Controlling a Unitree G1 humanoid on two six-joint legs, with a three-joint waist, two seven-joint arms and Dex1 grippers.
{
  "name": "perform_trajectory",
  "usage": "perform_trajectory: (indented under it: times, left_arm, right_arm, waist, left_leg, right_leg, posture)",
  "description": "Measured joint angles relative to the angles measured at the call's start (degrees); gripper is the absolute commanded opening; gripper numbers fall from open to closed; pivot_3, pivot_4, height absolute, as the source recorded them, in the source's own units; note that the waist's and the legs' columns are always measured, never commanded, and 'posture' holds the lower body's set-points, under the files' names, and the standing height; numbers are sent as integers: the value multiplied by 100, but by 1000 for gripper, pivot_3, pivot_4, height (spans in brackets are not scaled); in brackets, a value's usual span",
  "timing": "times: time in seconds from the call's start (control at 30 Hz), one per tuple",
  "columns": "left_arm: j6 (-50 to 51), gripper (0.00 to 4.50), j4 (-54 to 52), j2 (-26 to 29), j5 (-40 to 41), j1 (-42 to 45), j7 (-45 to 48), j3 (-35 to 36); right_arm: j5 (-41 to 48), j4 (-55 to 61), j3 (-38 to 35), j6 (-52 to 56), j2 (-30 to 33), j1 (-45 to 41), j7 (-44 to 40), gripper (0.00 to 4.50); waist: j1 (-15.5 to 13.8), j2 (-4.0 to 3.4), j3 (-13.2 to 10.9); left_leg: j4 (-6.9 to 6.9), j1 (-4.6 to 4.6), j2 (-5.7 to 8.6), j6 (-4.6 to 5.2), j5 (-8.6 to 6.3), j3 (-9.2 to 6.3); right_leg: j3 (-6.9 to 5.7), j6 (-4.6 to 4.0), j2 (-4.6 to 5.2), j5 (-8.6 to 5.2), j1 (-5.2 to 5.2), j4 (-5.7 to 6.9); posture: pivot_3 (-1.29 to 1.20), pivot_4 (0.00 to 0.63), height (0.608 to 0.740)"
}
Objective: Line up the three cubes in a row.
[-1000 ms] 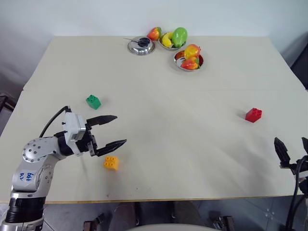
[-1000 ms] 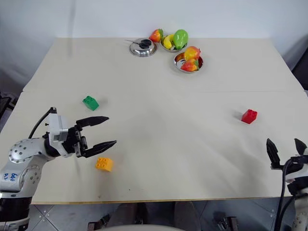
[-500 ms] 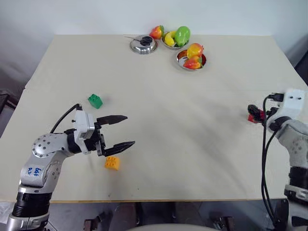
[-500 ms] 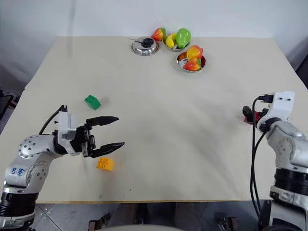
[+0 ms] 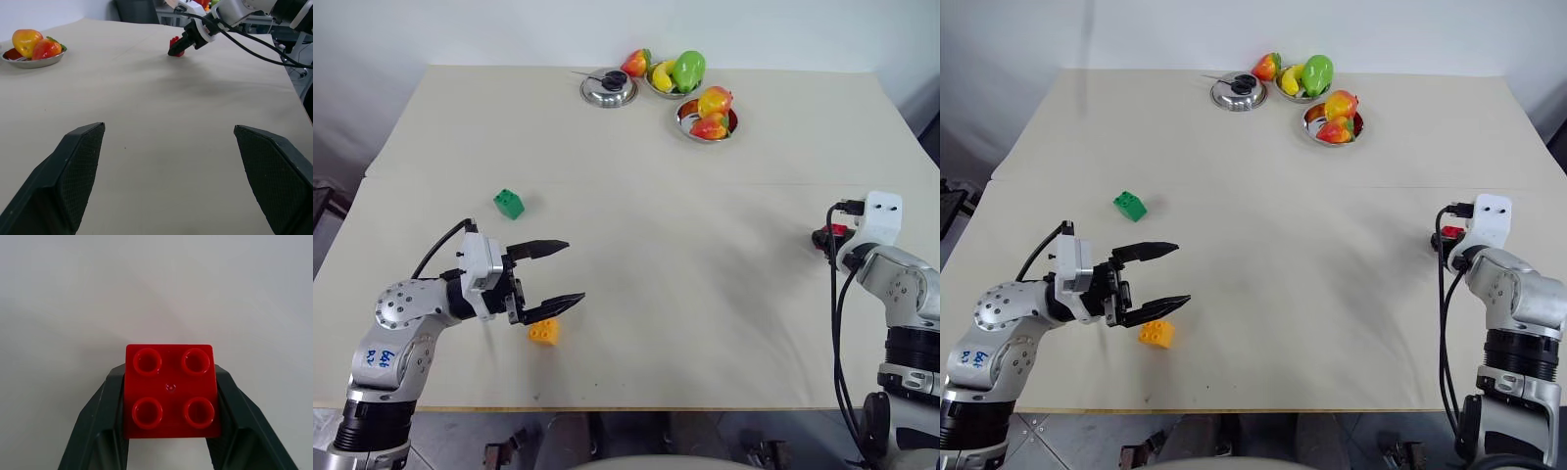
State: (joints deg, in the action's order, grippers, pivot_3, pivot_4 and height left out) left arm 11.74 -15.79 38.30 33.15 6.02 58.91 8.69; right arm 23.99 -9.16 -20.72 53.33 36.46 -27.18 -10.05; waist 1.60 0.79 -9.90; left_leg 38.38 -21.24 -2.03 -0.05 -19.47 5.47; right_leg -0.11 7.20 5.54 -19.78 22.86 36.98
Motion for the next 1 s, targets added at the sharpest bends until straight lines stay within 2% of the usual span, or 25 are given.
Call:
perform_trajectory:
  times: [0.07, 0.13, 0.23, 0.3, 0.4, 0.57, 0.73, 0.87, 0.93, 1.0]
  left_arm:
    - [-29, 4500, 10, 13, -8, -7, 17, 16]
    - [-59, 4500, 63, 54, -30, -16, 70, 27]
    - [-69, 4500, 105, 55, -40, 12, 133, 22]
    - [-72, 4500, 162, 56, -47, 51, 199, 4]
    - [-71, 4500, 325, 56, -73, 80, 272, -28]
    - [-42, 4500, 324, 71, -78, 135, 326, -36]
    - [31, 4500, 316, 91, -76, 106, 330, -12]
    - [64, 4500, 308, 93, -76, 49, 327, 20]
    - [73, 4500, 298, 93, -76, 47, 319, 22]
    - [74, 4500, 280, 93, -76, 35, 308, 32]
  right_arm:
    - [72, 77, 150, -337, 286, 187, -819, 1536]
    - [86, 393, 555, -1329, 857, 528, -2455, 1536]
    - [-27, 588, 1168, -2847, 1380, 632, -4431, 1536]
    - [-222, 368, 1670, -3819, 1522, 527, -5602, 1536]
    - [-572, -224, 2474, -4619, 1498, 141, -6776, 1536]
    - [-1036, -1295, 3146, -5258, 1059, -832, -7579, 1536]
    - [-1366, -2070, 3439, -5693, 661, -1217, -7754, 1536]
    - [-1518, -2494, 3534, -5974, 593, -1388, -7793, 1536]
    - [-1575, -2565, 3539, -6061, 569, -1434, -7789, 2254]
    - [-1603, -2613, 3533, -6089, 565, -1436, -7784, 2776]
  waist:
    - [-11, -10, -6]
    - [-4, -21, -11]
    - [31, -17, -12]
    - [42, -12, -13]
    - [34, -12, -18]
    - [28, -13, -18]
    - [4, -12, -19]
    - [20, -12, -19]
    - [23, -12, -19]
    - [19, -12, -19]
  left_leg:
    - [0, -3, 9, 8, -2, -1]
    - [-6, -2, 16, 17, -5, 1]
    - [-5, 4, 11, 21, -8, 4]
    - [4, 12, 7, 22, -8, 1]
    - [35, 6, 8, 31, -13, -1]
    - [70, 3, 9, 36, -20, -8]
    - [71, -3, 13, 36, -20, -17]
    - [71, -4, 17, 36, -20, -19]
    - [73, -3, 16, 36, -20, -19]
    - [74, -3, 17, 36, -20, -20]
  right_leg:
    - [-12, 5, 1, 3, 0, -5]
    - [-11, 16, 0, 8, -4, -14]
    - [-12, 27, -6, 14, -17, -33]
    - [-17, 34, -8, 18, -30, -46]
    - [-18, 34, 1, 18, -29, -45]
    - [-23, 34, 16, 18, -34, -33]
    - [-34, 33, 34, 18, -33, -7]
    - [-43, 33, 60, 18, -34, -8]
    - [-45, 33, 61, 18, -35, -10]
    - [-46, 33, 62, 18, -35, -10]
  posture:
    - [0, 150, 740]
    - [0, 150, 740]
    - [0, 150, 740]
    - [0, 150, 740]
    - [0, 150, 740]
    - [0, 150, 740]
    - [0, 150, 740]
    - [0, 150, 740]
    - [0, 150, 740]
    - [0, 150, 740]
